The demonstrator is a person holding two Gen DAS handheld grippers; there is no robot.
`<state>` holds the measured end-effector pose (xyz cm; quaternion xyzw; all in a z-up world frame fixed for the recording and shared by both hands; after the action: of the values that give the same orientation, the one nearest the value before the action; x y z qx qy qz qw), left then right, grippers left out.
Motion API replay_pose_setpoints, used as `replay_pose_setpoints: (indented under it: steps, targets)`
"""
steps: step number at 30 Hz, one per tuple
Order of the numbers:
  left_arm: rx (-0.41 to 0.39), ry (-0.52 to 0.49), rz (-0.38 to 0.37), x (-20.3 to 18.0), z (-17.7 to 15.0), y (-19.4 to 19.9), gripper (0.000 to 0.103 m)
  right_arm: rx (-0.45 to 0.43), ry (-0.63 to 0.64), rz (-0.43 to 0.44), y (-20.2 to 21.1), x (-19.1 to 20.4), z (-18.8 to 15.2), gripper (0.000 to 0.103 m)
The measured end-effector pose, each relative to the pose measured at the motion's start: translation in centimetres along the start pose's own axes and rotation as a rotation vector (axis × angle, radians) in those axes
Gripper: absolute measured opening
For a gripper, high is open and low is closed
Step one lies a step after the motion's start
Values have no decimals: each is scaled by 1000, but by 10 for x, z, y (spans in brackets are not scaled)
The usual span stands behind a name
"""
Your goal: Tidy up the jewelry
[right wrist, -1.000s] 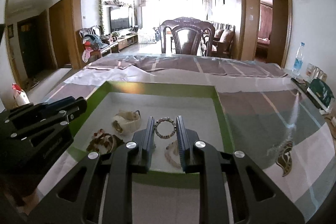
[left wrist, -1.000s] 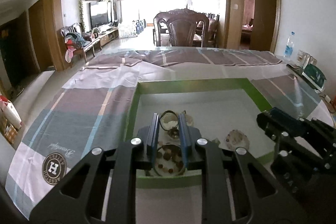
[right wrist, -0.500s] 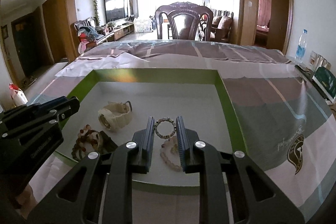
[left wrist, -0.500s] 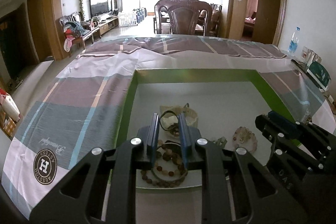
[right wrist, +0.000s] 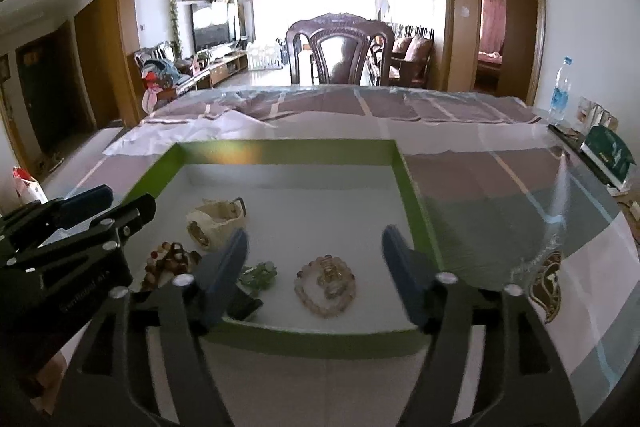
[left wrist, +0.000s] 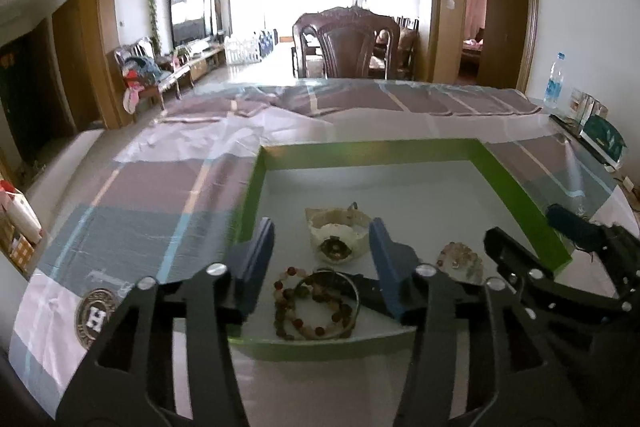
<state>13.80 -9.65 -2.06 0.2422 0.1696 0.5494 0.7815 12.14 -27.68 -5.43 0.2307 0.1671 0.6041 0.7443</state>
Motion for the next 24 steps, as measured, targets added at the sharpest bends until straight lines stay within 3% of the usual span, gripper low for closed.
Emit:
replay_pose_setpoints:
  steps: [4,6,9,14,19,24]
  targets:
    - [-74,-12,44,3,-3,36,71,-51,-29,-3,32,-6,-3,91]
    - [-118,-14,65,4,-11,57,73,-75,-46,2,48,-9,-11,98]
    - [-143,-19,92,6,-30,80,77,-105,-56,-20,68,-11,-28,100]
    - [-81,15,96,9,-64,91,77,-62,-58,-47,76,-10,-55,100]
    - [-69,12,90,7,-70,96,78,-106,-55,-77,92,-8,-53,100]
    - [-92,14,89,4,-66,107,86,-136,-43,-107,102,-10,-51,100]
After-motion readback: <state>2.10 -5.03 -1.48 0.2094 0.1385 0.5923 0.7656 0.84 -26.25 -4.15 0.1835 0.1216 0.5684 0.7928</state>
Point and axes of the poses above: each gripper's, at about its wrist camera, not at the fingertips, and y roughly against the way its jaws point, x to its left, z to its top, the point moved 7 cm from there along -y, roughly the way its jaws point, and after that the axes turned 3 degrees about -z, right-handed, at the moved point
